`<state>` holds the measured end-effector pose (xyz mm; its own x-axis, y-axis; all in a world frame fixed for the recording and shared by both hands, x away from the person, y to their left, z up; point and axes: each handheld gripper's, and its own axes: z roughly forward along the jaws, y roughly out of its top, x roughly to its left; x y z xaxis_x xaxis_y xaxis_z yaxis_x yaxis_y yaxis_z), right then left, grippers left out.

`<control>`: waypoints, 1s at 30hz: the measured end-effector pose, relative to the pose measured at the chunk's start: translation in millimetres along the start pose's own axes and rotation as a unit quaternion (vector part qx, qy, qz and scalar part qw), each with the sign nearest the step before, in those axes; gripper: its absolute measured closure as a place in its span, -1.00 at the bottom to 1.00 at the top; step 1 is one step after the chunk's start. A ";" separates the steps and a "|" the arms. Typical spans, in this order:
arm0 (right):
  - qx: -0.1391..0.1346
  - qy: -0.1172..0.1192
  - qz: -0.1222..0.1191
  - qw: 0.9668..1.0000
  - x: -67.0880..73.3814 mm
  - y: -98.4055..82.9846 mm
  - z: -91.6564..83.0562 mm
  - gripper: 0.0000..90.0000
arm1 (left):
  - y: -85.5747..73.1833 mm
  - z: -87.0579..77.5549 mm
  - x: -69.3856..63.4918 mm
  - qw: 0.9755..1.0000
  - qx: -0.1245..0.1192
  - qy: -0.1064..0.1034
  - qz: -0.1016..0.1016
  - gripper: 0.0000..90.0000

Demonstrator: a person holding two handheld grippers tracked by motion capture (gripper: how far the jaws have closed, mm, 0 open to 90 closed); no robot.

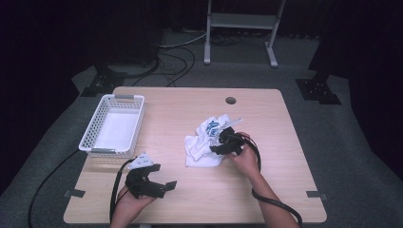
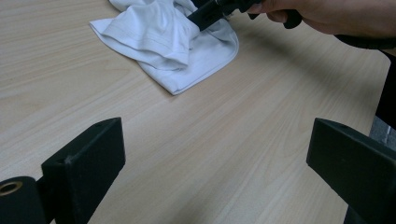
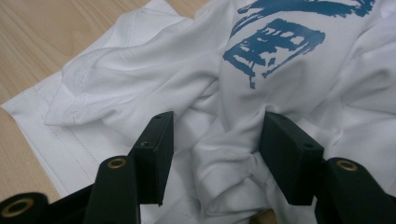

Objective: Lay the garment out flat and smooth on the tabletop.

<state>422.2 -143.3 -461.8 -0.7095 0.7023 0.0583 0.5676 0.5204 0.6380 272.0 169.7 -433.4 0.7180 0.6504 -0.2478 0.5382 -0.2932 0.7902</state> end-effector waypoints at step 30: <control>-0.016 0.014 -0.035 0.999 22.2 -37.0 -23.8 0.05 | 0.2 5.0 -11.1 1.000 0.013 0.008 0.017 -0.92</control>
<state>375.5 -158.5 -465.9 -0.7586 0.6506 0.0338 0.5030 0.5519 0.6652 266.4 159.0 -433.3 0.7292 0.6510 -0.2107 0.5243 -0.3337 0.7834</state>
